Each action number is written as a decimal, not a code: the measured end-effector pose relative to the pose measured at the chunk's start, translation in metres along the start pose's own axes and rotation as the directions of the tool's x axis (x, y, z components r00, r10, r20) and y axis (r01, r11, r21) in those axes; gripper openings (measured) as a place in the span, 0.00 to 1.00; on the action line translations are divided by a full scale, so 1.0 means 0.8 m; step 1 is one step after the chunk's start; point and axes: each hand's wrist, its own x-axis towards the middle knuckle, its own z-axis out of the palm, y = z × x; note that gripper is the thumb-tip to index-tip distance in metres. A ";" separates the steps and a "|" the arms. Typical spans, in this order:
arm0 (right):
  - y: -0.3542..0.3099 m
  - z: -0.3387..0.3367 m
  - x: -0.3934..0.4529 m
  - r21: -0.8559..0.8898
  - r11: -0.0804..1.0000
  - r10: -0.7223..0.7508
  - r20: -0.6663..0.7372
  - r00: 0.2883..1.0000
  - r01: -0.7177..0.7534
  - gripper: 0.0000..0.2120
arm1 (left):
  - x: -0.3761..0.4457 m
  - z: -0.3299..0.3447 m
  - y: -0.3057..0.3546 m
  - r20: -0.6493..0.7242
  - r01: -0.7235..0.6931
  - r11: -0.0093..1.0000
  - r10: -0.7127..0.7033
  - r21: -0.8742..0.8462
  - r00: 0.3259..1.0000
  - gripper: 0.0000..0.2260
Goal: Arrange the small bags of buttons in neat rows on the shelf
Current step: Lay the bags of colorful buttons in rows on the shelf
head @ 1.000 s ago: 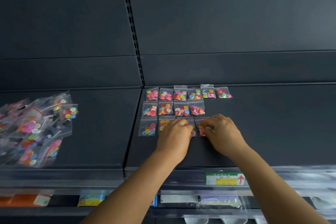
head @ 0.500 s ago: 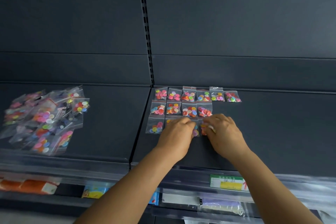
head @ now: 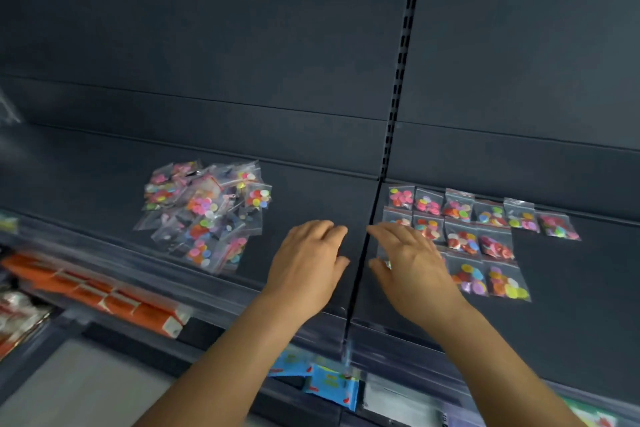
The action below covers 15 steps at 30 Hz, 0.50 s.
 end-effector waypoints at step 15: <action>-0.174 0.091 0.093 0.072 0.997 0.029 0.057 0.998 -0.034 0.21 | -0.040 -0.038 -0.221 0.052 0.115 0.992 -0.113 -0.044 0.992 0.22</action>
